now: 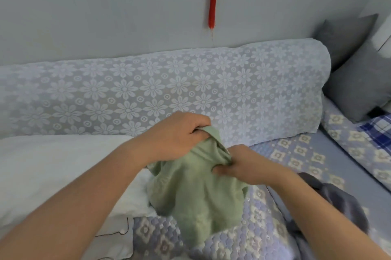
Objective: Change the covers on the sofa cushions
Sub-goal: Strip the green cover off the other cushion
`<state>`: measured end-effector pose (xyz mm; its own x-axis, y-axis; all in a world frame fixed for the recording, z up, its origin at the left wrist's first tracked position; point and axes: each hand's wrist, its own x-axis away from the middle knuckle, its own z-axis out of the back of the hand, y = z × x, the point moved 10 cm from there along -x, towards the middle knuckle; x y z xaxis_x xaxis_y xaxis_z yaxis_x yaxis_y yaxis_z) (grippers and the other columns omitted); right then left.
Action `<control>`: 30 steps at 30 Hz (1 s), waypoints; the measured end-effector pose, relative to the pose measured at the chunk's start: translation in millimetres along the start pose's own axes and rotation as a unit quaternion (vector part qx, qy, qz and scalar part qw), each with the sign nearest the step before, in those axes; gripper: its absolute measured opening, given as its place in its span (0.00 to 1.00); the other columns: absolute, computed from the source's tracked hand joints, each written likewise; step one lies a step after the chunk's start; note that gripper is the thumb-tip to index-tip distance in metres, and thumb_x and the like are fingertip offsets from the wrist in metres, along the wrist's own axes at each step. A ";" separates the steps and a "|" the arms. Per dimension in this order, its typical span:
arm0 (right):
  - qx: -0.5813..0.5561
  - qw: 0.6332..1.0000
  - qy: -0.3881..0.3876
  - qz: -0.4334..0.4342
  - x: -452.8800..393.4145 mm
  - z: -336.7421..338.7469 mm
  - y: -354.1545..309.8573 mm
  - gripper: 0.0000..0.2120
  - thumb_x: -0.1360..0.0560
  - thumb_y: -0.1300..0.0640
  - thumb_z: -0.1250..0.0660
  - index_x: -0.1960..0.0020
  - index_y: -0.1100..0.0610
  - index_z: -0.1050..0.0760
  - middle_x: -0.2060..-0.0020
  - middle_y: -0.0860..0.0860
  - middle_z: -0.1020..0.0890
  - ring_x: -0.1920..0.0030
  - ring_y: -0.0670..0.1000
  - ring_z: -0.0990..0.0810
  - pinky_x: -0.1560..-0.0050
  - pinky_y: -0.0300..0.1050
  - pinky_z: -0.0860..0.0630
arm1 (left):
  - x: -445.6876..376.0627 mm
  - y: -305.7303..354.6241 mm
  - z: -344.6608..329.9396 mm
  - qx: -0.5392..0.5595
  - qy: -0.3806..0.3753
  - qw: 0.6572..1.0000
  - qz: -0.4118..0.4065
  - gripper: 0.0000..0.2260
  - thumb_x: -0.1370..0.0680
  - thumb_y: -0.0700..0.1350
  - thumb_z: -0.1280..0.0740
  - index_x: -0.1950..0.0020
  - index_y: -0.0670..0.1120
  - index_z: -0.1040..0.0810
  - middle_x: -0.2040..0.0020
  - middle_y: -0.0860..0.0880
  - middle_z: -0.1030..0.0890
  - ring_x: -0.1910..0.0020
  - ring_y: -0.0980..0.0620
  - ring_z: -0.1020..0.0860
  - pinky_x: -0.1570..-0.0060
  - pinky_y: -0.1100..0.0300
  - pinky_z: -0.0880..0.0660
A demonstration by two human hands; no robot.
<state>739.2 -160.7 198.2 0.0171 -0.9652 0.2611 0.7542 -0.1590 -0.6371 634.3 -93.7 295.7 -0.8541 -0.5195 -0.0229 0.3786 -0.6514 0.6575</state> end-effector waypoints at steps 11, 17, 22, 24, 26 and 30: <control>-0.172 0.970 -0.170 0.041 24.6 39.7 -17.1 0.24 0.18 0.44 0.40 0.47 0.63 0.16 0.49 0.60 0.15 0.47 0.62 0.16 0.38 0.53 0.23 | 43.6 -64.4 25.2 -0.076 -0.058 0.988 0.120 0.16 0.30 0.63 0.24 0.56 0.52 0.19 0.60 0.52 0.18 0.62 0.53 0.21 0.59 0.58 0.26; -0.193 0.961 -0.197 0.023 61.0 66.8 9.9 0.21 0.15 0.53 0.44 0.42 0.65 0.18 0.39 0.55 0.17 0.34 0.53 0.21 0.25 0.52 0.36 | 24.0 -58.4 -19.5 -0.183 -0.106 0.965 0.158 0.09 0.24 0.54 0.26 0.59 0.53 0.22 0.65 0.55 0.21 0.70 0.60 0.26 0.68 0.64 0.31; -0.298 0.938 -0.175 -0.007 115.1 83.2 61.5 0.19 0.17 0.53 0.40 0.41 0.67 0.19 0.38 0.59 0.19 0.33 0.59 0.23 0.27 0.53 0.34 | -10.2 -4.6 -25.5 -0.166 0.047 0.976 0.134 0.07 0.23 0.51 0.28 0.61 0.54 0.21 0.67 0.54 0.21 0.68 0.57 0.24 0.67 0.58 0.28; -0.334 0.929 -0.156 -0.041 139.8 86.0 84.1 0.16 0.19 0.53 0.38 0.43 0.63 0.17 0.40 0.56 0.17 0.34 0.58 0.22 0.29 0.51 0.32 | -15.3 18.9 -12.8 -0.125 0.182 0.967 0.129 0.05 0.24 0.43 0.29 0.56 0.54 0.18 0.64 0.54 0.21 0.65 0.53 0.23 0.64 0.54 0.26; -0.275 0.949 -0.145 -0.055 158.4 84.5 103.2 0.16 0.17 0.52 0.40 0.46 0.60 0.16 0.46 0.52 0.15 0.42 0.51 0.18 0.36 0.46 0.27 | -23.5 29.3 -13.0 -0.133 0.242 0.951 0.136 0.11 0.26 0.37 0.32 0.53 0.53 0.18 0.62 0.54 0.21 0.64 0.52 0.23 0.64 0.52 0.25; 0.263 0.946 0.157 -0.102 186.5 155.9 169.1 0.11 0.18 0.58 0.43 0.56 0.54 0.24 0.62 0.53 0.21 0.60 0.58 0.21 0.60 0.51 0.30 | -59.0 25.2 -77.2 -0.287 0.124 0.937 0.158 0.11 0.23 0.40 0.35 0.47 0.54 0.20 0.56 0.53 0.21 0.60 0.51 0.25 0.63 0.56 0.31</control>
<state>972.2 -335.2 252.2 -0.2979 -0.9528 0.0589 0.9447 -0.3031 -0.1253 721.8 -122.2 255.5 -0.5842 -0.8031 -0.1171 0.7891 -0.5958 0.1494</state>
